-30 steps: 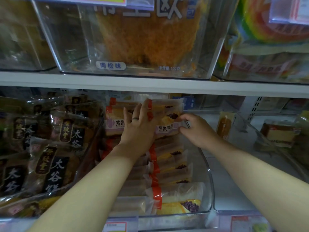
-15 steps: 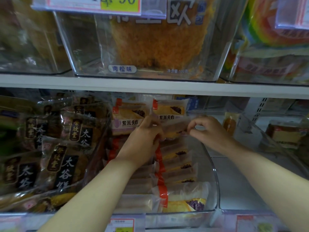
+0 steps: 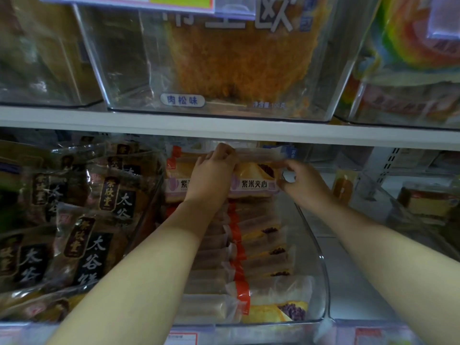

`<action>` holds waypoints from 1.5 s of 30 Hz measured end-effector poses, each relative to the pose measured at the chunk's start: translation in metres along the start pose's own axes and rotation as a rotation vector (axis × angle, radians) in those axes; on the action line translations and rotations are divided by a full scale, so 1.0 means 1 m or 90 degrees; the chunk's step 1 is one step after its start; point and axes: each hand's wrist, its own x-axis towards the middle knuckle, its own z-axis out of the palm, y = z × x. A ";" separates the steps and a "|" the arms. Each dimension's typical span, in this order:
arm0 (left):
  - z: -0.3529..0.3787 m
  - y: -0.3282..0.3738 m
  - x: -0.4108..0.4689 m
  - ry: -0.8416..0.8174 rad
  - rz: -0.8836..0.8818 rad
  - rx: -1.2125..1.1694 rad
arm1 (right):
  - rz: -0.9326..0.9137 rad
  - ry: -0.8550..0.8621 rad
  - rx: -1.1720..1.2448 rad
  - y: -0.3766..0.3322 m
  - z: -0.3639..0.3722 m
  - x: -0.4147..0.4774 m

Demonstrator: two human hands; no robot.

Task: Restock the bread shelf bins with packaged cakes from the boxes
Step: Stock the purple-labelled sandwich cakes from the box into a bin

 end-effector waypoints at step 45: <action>0.009 0.362 -0.213 -0.272 0.171 -0.265 | 0.290 -0.209 -0.250 0.112 -0.252 -0.414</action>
